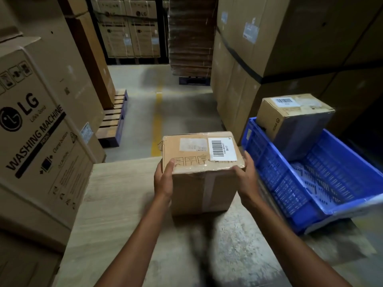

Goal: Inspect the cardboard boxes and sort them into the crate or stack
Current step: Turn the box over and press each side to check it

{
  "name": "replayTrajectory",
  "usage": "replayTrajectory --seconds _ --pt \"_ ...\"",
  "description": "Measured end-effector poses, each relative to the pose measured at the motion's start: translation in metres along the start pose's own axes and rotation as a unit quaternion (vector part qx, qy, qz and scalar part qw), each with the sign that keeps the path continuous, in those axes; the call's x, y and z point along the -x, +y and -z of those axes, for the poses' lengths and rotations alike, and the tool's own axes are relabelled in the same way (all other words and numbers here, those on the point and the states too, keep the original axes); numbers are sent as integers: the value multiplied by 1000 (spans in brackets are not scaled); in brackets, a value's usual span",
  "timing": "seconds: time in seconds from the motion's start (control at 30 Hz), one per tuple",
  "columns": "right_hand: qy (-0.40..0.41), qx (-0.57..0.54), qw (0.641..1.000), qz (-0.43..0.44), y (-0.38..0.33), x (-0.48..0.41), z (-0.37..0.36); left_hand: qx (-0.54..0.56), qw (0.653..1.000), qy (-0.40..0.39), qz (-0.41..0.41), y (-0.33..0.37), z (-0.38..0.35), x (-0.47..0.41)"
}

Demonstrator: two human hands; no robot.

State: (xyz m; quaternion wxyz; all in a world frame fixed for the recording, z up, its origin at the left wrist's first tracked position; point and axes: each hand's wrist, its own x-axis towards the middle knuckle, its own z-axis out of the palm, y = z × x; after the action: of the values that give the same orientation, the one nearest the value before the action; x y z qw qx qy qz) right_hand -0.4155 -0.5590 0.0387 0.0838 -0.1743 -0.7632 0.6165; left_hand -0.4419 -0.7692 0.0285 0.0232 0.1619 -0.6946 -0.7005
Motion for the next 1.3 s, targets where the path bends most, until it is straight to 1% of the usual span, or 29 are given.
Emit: replayTrajectory --seconds 0.03,0.07,0.13,0.27,0.43,0.5,0.6,0.67,0.77,0.9,0.97,1.03,1.1,1.17,1.3 --pt "16 -79 996 -37 3 -1 -1 28 1000 -10 8 3 -4 3" --pt "27 -121 991 -56 2 -3 0 38 999 -16 7 8 -7 6" --pt "39 -135 989 -49 -6 -5 6 49 999 -23 -4 20 -14 9" --pt "62 -169 983 32 -37 -20 34 91 994 -33 -47 71 -40 19" --pt "113 -209 962 134 -91 -47 97 139 982 -93 -88 146 -93 42" --pt "121 -224 953 164 -112 -56 129 149 978 -117 -92 170 -119 54" --pt "132 -236 937 220 -140 -70 183 194 966 -150 -81 201 -161 77" --pt "137 -225 930 255 -153 -81 221 217 960 -155 -81 216 -192 96" --pt "141 -216 927 271 -160 -101 277 246 955 -146 -82 226 -243 122" --pt "150 -212 932 254 -146 -131 341 243 955 -158 -56 223 -310 146" --pt "159 -196 936 244 -134 -146 368 232 956 -171 -47 216 -341 154" --pt "169 -174 944 222 -119 -161 389 213 961 -169 -44 205 -369 156" --pt "175 -142 955 192 -99 -176 404 184 970 -157 -37 190 -390 156" --pt "178 -100 967 151 -77 -188 413 157 976 -150 -13 171 -407 154" --pt "153 -56 984 70 -30 -212 418 147 980 -131 42 129 -426 139"
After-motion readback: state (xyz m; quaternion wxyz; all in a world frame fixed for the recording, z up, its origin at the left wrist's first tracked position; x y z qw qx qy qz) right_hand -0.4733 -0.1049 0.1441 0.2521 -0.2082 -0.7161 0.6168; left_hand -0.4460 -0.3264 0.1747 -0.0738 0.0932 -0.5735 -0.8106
